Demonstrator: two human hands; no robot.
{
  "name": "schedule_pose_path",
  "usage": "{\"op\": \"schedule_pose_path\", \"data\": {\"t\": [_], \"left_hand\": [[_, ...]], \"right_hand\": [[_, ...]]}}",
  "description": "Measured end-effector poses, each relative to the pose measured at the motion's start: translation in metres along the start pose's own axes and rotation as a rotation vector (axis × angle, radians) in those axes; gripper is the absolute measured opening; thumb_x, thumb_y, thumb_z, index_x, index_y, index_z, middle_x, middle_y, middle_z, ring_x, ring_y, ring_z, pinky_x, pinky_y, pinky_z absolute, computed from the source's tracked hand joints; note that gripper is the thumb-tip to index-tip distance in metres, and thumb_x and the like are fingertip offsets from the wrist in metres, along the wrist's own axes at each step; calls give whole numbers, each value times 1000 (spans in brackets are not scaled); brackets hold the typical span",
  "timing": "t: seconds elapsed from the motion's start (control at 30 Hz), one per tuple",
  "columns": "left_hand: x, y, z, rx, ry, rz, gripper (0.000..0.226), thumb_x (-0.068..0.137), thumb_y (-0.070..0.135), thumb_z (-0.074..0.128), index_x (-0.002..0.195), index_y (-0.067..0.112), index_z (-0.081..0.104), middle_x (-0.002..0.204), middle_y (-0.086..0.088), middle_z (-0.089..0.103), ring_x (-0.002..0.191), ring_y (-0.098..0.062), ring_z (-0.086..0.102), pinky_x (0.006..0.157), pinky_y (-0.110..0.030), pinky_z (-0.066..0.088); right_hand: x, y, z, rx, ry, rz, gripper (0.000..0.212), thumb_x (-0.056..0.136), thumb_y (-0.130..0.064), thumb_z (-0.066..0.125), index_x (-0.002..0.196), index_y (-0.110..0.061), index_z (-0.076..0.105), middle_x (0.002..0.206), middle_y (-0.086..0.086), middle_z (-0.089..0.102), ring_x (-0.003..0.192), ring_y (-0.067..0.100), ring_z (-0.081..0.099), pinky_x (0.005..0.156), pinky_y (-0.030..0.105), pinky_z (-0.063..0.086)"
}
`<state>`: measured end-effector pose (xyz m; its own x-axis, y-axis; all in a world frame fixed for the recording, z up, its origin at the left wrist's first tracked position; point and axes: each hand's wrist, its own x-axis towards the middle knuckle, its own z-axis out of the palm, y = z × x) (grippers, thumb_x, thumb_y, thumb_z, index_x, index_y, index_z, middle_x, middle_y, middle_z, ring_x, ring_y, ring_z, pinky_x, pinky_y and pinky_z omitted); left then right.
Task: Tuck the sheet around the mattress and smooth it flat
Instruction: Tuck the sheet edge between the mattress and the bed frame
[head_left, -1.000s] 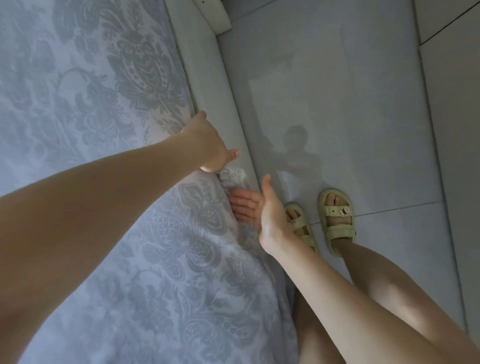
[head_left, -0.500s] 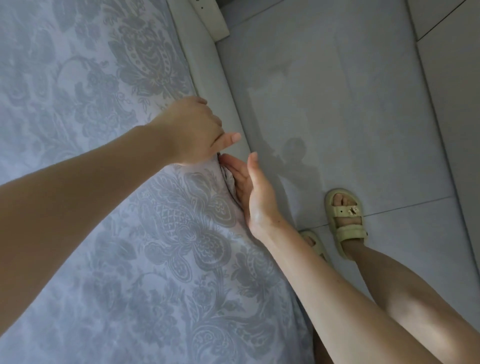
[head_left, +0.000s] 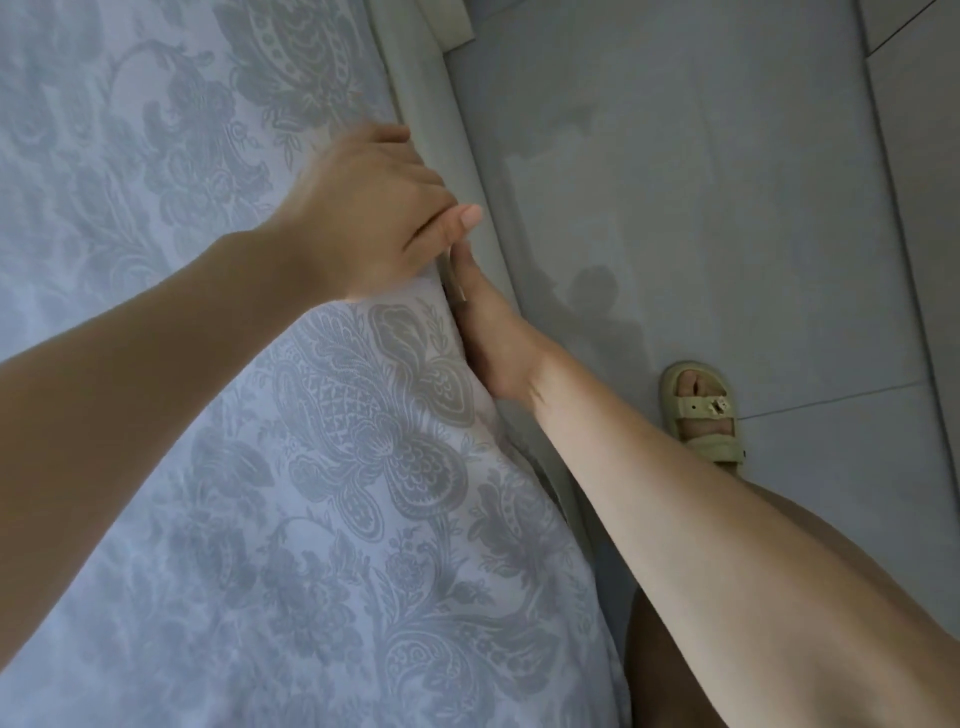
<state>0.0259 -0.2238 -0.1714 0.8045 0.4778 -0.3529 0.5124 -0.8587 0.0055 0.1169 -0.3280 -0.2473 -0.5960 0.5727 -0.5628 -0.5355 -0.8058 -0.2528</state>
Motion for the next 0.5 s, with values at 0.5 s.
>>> {"op": "schedule_pose_path", "data": {"t": [0.5], "left_hand": [[7, 10, -3, 133, -261, 93, 82, 92, 54, -7, 58, 13, 55, 55, -6, 54, 68, -30, 57, 88, -43, 43]], "right_hand": [[-68, 41, 5, 212, -89, 160, 96, 80, -80, 13, 136, -9, 46, 133, 9, 55, 119, 26, 56, 102, 37, 43]]}}
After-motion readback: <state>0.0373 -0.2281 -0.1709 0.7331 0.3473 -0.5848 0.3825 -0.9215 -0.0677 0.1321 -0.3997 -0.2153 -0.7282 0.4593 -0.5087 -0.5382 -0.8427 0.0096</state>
